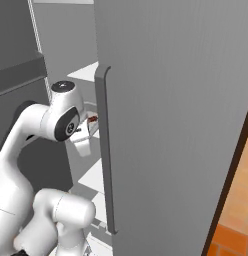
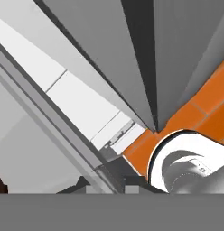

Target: Take the meat container that has the chicken drumstick and place it on the second highest rack of the freezer. Then take the vegetable container that has the avocados and place it on the highest rack of the freezer.

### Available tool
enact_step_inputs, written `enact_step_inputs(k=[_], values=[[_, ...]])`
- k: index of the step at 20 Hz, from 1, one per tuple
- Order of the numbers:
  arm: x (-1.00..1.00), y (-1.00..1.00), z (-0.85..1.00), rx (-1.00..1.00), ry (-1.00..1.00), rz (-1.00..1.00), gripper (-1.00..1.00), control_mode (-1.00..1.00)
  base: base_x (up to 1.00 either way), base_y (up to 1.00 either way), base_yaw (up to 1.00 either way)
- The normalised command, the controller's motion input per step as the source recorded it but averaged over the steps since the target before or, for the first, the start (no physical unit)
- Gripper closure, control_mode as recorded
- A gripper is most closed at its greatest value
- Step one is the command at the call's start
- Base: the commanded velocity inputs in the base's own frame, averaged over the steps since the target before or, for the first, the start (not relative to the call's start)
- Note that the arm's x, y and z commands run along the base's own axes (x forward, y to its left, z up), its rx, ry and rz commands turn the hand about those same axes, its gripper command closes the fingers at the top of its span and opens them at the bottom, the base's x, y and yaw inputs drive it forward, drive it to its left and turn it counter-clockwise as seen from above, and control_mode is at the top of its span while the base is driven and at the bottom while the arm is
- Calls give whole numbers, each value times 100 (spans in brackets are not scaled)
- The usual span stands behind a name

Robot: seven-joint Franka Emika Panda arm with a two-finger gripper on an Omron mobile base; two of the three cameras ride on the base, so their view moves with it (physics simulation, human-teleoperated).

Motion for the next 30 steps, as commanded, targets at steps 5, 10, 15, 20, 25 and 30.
enact_step_inputs(k=[5,10,15,20,25,30], values=[[62,0,-7,0,0,-3,100,-100,0,0,0],[45,0,-32,0,0,0,100,-100,0,0,0],[37,0,-21,0,0,0,100,-100,0,0,0],[48,0,-10,0,0,0,100,-100,0,0,0],[44,0,-20,0,0,0,100,-100,0,0,0],[38,0,-26,0,0,0,100,-100,0,0,0]])
